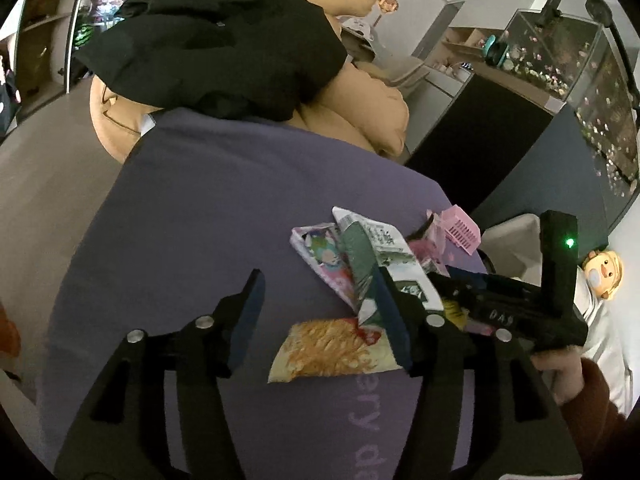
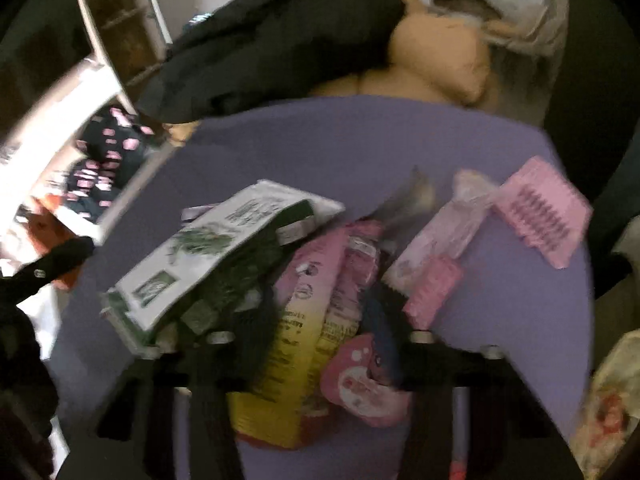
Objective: Collect trash
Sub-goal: 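Grasp the pink-and-yellow strip wrapper with the right tool while the left tool moves to the cracker wrapper, then grasp the long cracker snack wrapper with the left tool and lift it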
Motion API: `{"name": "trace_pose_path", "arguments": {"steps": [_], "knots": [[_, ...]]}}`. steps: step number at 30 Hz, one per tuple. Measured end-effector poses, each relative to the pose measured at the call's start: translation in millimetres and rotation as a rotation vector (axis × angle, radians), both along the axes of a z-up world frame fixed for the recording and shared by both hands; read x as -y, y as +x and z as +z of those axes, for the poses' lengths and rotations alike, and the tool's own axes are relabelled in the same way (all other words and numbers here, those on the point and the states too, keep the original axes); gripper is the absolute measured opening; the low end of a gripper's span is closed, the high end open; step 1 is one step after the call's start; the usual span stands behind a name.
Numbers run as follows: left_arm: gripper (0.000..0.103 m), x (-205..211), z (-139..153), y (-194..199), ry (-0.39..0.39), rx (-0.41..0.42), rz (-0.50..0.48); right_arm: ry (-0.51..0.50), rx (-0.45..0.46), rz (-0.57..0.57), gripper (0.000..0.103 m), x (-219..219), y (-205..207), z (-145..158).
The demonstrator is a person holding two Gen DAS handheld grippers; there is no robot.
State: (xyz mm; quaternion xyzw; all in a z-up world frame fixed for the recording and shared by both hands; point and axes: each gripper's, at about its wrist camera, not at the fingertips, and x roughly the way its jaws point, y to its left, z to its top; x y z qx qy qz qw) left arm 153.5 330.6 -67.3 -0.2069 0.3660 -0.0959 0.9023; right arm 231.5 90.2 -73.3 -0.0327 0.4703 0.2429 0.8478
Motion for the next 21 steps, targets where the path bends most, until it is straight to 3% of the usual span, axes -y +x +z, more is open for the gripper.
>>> {"name": "trace_pose_path", "arguments": {"steps": [3, 11, 15, 21], "knots": [[0.055, -5, -7, -3, 0.008, -0.014, -0.012, 0.017, 0.021, 0.032, 0.021, 5, -9, 10], [0.055, 18, -30, -4, -0.021, -0.083, -0.086, 0.033, 0.187, -0.002, 0.020, 50, -43, 68], [0.056, 55, -35, -7, 0.006, -0.106, -0.218, 0.037, 0.221, -0.026, 0.020, 74, -50, 84], [0.056, 92, -23, -23, 0.061, -0.079, -0.401, 0.014, 0.233, -0.050, 0.020, 99, -63, 79]]}}
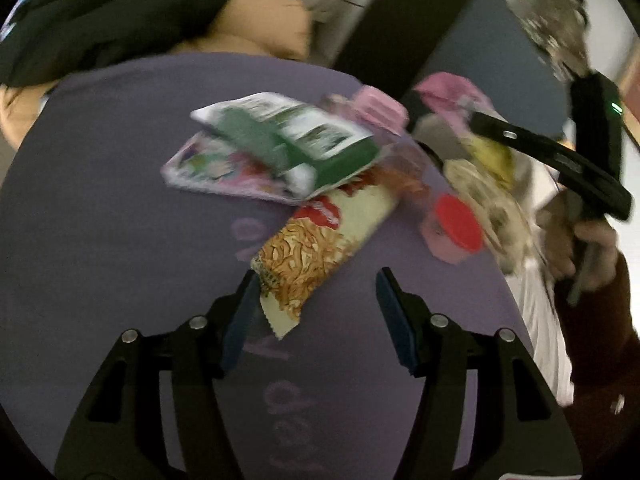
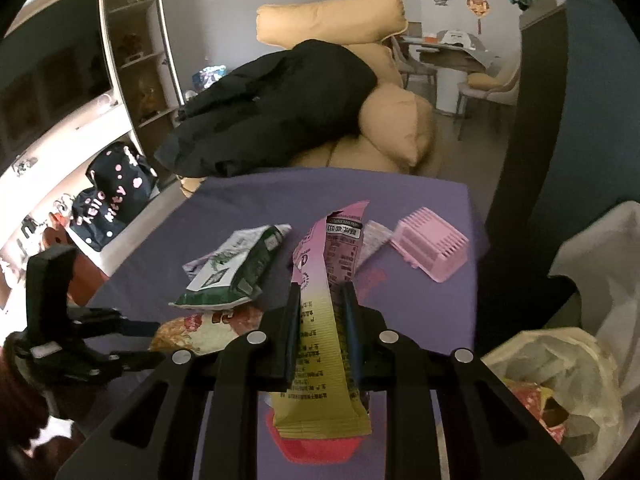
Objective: Collect trash
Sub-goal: 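Grasp the long cracker snack wrapper with the left tool and lift it, then carry the cracker wrapper in the left tool and pink wrapper in the right tool over the bag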
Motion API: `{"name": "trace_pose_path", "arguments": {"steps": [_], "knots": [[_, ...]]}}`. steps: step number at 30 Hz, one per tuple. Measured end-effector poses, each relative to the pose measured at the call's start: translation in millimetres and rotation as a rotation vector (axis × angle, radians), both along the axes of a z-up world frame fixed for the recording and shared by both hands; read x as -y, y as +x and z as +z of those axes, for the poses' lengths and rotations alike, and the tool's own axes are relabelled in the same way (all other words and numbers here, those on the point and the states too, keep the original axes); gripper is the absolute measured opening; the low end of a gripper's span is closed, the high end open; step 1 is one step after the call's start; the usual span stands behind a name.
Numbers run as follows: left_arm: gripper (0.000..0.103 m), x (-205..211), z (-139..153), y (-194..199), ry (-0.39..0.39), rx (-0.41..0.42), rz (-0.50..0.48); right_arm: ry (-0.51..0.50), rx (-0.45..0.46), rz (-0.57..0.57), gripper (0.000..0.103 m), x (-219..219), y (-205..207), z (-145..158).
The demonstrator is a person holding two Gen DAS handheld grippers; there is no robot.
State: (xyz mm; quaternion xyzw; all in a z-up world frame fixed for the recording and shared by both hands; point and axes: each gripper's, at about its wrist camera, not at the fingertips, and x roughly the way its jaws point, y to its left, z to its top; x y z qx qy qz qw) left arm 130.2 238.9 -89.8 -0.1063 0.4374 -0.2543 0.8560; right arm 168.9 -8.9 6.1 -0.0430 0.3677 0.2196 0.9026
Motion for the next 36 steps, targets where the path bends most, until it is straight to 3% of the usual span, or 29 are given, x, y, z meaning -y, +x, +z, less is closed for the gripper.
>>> {"name": "trace_pose_path", "arguments": {"steps": [7, 16, 22, 31, 36], "knots": [[0.058, 5, 26, -4, 0.054, 0.126, -0.032, 0.064, -0.029, -0.034, 0.020, 30, -7, -15], [0.058, 42, -6, 36, 0.167, 0.026, -0.099, 0.068, -0.013, -0.036, 0.020, 35, -13, -18], [0.036, 60, -8, 24, 0.208, 0.021, -0.119, 0.084, -0.005, -0.055, 0.020, 49, -17, -17], [0.031, 54, 45, 4, 0.255, 0.120, -0.040, 0.132, 0.046, -0.053, 0.020, 63, -28, -2], [0.031, 53, 77, 4, 0.352, 0.219, 0.066, 0.147, 0.089, -0.041, 0.020, 67, -32, 13]]}}
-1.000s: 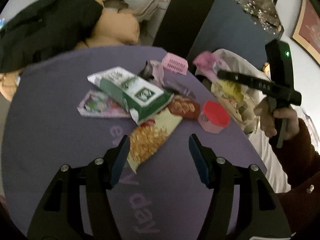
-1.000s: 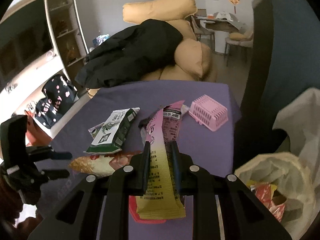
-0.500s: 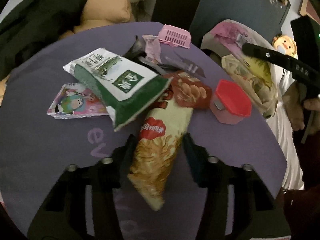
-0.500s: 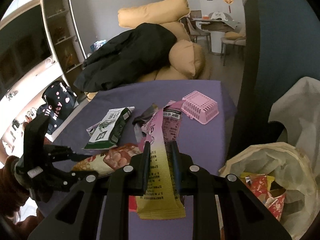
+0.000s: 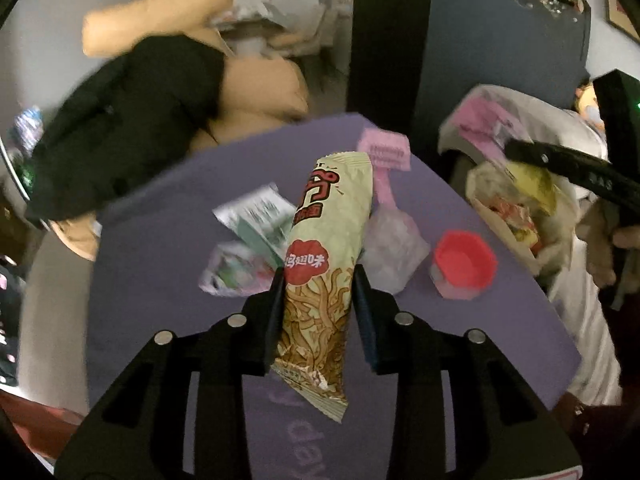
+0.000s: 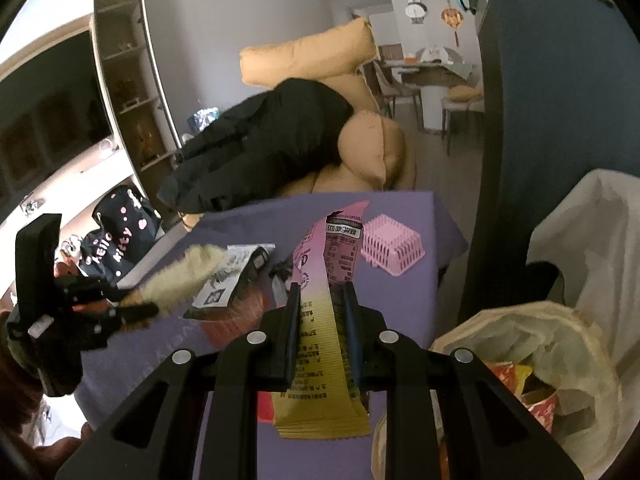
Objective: Collect trash
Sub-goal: 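Carry the cracker wrapper in the left tool and pink wrapper in the right tool over the bag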
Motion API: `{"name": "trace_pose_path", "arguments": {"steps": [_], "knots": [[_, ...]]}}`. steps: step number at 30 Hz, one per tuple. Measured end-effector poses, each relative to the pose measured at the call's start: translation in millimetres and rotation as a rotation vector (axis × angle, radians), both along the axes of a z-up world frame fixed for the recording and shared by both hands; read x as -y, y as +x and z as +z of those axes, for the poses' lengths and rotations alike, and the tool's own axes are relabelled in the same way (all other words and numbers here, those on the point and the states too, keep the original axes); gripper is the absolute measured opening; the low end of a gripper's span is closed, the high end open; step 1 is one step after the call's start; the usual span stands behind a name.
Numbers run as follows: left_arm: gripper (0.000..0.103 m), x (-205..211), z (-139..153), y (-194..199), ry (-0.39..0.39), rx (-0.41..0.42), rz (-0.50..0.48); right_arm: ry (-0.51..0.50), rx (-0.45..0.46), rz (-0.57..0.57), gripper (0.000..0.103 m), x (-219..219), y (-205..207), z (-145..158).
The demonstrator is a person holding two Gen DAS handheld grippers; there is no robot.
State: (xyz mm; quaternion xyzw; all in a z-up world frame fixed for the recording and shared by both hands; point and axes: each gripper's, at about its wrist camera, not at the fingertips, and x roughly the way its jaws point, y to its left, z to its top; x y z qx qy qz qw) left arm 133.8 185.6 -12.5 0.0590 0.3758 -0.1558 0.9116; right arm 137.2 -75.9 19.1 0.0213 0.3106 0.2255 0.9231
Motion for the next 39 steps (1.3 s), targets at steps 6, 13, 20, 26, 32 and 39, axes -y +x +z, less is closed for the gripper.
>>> {"name": "trace_pose_path", "arguments": {"steps": [6, 13, 20, 26, 32, 39], "knots": [[0.031, 2, 24, 13, -0.058, -0.002, 0.048, 0.007, 0.042, 0.008, 0.020, 9, -7, 10], [0.031, 45, 59, 17, -0.064, 0.083, 0.048, 0.033, 0.116, -0.051, 0.020, 47, -20, 31], [0.032, 117, 90, 18, -0.084, 0.158, -0.040, 0.036, 0.190, -0.160, 0.020, 105, -42, 49], [0.032, 177, 92, 24, -0.096, 0.156, -0.138, 0.032, 0.214, -0.262, 0.020, 156, -57, 48], [0.032, 221, 80, 31, -0.176, 0.116, -0.212, 0.041, 0.216, -0.337, 0.020, 195, -65, 42], [0.033, 255, 51, 40, -0.209, 0.030, -0.251, 0.067, 0.193, -0.387, 0.020, 217, -69, 28]]}}
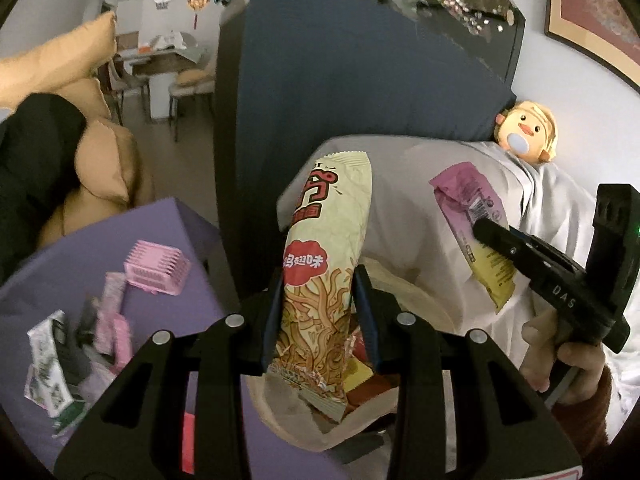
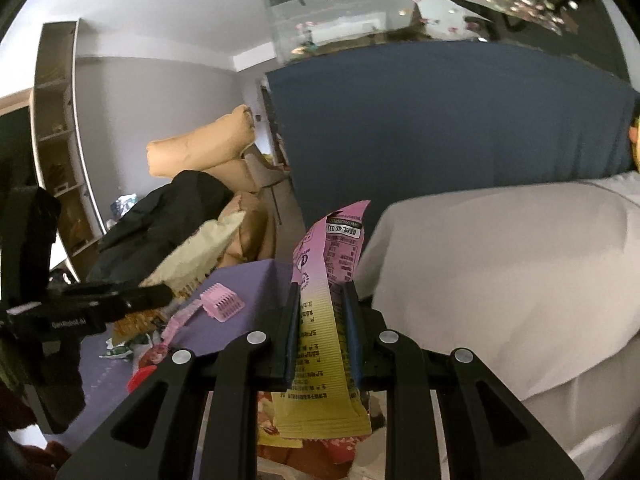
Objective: Collect trash
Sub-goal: 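Carry the cracker wrapper in the left tool and pink wrapper in the right tool over the bag, then open the left tool to drop the cracker wrapper into the bag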
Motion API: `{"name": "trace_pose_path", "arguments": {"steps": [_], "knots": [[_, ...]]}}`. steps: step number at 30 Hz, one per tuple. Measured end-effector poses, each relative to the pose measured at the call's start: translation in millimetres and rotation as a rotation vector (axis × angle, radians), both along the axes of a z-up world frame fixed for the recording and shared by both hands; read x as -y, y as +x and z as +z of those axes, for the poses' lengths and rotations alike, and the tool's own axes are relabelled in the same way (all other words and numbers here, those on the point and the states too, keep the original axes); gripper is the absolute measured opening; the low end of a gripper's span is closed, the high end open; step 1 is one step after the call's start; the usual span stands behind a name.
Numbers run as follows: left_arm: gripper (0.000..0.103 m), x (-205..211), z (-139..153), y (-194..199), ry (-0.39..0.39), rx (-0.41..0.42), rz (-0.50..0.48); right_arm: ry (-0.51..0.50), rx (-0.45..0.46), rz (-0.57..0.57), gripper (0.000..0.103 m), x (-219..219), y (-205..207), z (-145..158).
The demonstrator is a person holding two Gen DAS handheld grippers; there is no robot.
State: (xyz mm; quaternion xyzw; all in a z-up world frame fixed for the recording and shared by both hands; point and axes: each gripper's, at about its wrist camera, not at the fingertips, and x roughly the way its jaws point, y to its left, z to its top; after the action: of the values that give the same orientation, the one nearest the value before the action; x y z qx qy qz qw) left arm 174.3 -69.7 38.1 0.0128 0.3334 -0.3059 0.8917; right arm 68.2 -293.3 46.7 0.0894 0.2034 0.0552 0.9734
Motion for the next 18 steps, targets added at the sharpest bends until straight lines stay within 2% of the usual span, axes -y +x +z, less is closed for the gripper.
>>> {"name": "trace_pose_path", "arguments": {"steps": [11, 18], "knots": [[0.033, 18, -50, 10, 0.037, -0.169, -0.073, 0.051, -0.041, -0.029, 0.020, 18, -1, -23], [0.033, 36, -73, 15, 0.056, -0.202, -0.121, 0.064, -0.067, -0.032, 0.020, 18, 6, -34]]}}
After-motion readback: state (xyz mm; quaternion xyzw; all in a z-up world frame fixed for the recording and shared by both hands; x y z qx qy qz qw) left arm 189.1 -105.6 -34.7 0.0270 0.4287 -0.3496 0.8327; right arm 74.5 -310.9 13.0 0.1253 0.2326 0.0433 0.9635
